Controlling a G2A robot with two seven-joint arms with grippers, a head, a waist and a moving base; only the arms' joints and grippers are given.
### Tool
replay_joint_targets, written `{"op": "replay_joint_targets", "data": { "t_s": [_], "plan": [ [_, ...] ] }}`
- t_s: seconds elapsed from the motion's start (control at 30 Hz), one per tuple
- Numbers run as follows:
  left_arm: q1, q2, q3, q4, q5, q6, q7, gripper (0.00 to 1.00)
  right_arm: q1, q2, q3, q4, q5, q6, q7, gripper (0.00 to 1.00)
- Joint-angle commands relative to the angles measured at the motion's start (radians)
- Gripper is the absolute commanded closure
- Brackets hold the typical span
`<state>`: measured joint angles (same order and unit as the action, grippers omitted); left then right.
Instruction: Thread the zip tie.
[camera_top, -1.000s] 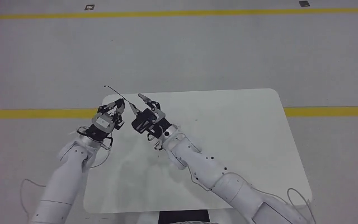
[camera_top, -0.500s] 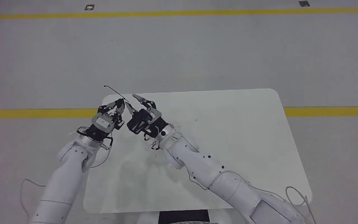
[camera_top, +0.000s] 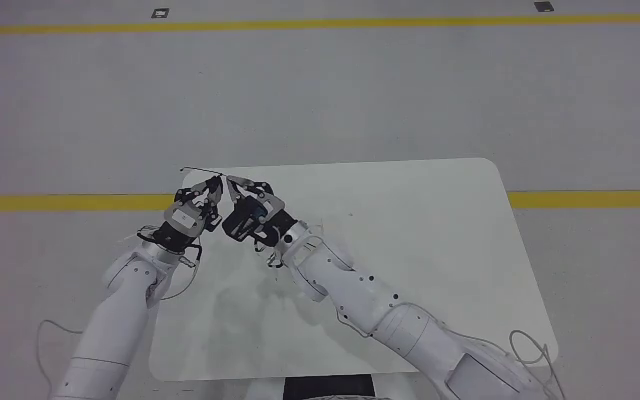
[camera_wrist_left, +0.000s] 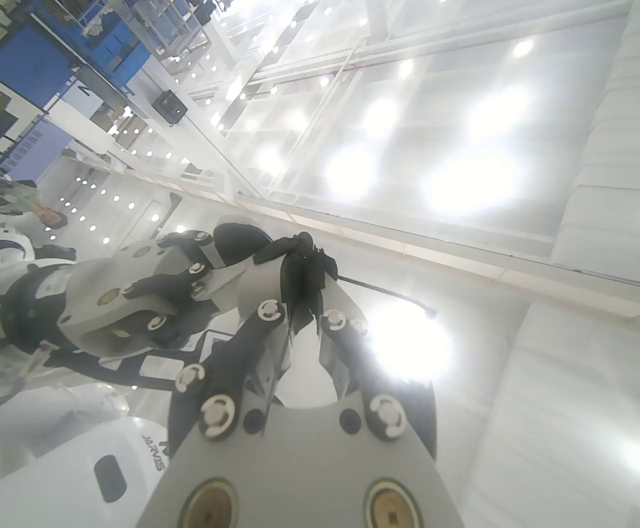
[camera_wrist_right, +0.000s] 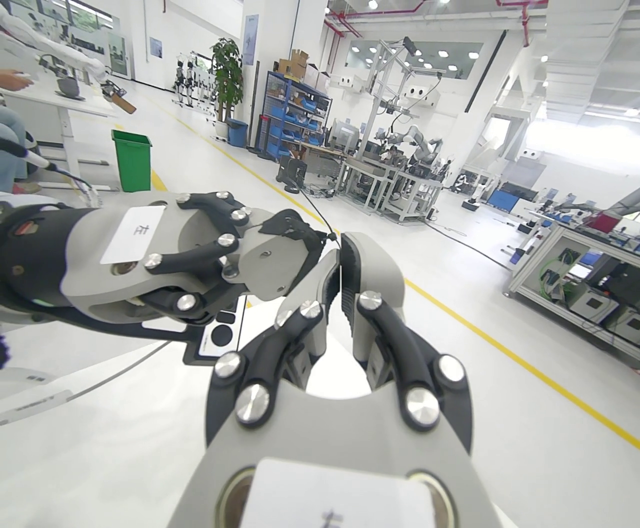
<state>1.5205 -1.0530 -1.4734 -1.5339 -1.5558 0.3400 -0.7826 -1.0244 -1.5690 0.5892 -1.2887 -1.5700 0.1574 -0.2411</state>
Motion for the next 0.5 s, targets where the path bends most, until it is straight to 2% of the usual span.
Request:
{"op": "replay_joint_targets", "data": {
  "t_s": [0.0, 0.47],
  "plan": [
    [0.0, 0.0, 0.0, 0.0, 0.0, 0.0, 0.0, 1.0, -0.001, 0.001, 0.0, 0.003, 0.0, 0.007, 0.004, 1.0],
    [0.0, 0.0, 0.0, 0.0, 0.0, 0.0, 0.0, 1.0, -0.028, 0.026, 0.009, 0.022, 0.0, 0.035, 0.044, 1.0]
  ]
}}
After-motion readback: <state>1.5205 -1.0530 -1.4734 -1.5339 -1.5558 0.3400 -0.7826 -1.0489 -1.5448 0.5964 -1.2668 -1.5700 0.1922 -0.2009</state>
